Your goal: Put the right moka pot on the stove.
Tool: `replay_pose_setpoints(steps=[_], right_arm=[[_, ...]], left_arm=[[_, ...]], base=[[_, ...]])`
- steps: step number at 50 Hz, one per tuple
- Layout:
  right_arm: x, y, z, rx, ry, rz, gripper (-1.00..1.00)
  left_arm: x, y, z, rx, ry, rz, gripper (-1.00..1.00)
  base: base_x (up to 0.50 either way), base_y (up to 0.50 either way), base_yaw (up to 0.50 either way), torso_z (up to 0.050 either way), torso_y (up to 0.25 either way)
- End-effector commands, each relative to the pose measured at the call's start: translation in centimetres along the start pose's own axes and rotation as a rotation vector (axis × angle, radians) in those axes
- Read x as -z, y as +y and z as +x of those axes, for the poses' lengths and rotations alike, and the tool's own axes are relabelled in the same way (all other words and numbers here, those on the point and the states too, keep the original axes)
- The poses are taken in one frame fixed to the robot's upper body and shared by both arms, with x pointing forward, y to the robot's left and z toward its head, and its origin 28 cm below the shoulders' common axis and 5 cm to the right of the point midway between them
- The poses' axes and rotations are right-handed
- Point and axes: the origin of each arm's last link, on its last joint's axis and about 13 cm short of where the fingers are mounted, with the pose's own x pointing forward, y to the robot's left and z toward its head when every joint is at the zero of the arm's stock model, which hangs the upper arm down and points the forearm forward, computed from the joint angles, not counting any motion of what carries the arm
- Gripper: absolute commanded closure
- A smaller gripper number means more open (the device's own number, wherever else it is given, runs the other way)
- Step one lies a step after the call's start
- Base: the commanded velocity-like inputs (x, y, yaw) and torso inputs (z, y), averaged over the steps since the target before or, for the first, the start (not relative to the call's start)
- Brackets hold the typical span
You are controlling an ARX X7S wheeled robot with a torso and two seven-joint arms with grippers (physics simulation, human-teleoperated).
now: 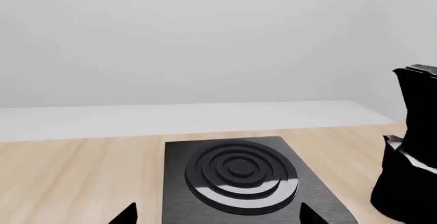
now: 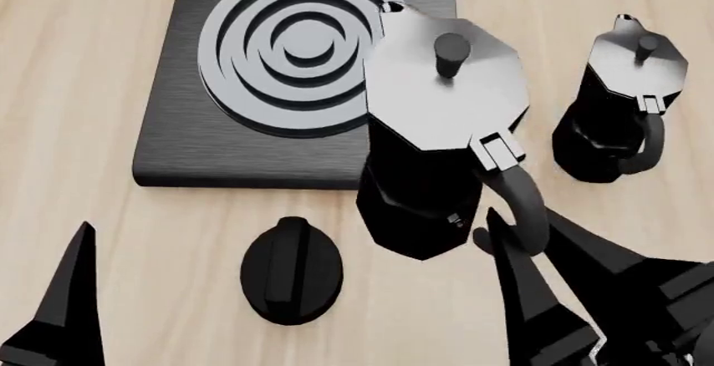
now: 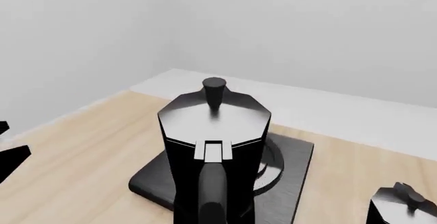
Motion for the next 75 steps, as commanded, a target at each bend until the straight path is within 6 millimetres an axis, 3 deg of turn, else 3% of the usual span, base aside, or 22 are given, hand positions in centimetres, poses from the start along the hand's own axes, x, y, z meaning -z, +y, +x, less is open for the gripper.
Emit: replay_pose_setpoints(steps=[1,32,54,75], right_arm=[[-1.1,0.0,3.0,-0.022,-0.021,-0.04,1.0],[-1.2,-0.5,13.2,-0.038,-0.039,-0.01,1.0],[-1.0,-1.3,18.4,-0.007,-0.059,-0.003,1.0],[0.4,-1.1,22.0,-0.004,-0.039,0.017,1.0]], left_arm=[[0.0,0.0,0.0,0.0,-0.003,-0.001,-1.0],[0.0,0.0,-0.1,0.004,-0.009,-0.007,-1.0],[-0.2,-0.1,-0.1,0.008,-0.014,-0.008,-1.0],[-0.3,-0.1,-0.2,0.016,-0.024,-0.015,-1.0]], base=[[0.0,0.0,0.0,0.0,0.0],[0.0,0.0,0.0,0.0,0.001],[0.0,0.0,0.0,0.0,0.001],[0.0,0.0,0.0,0.0,0.001]])
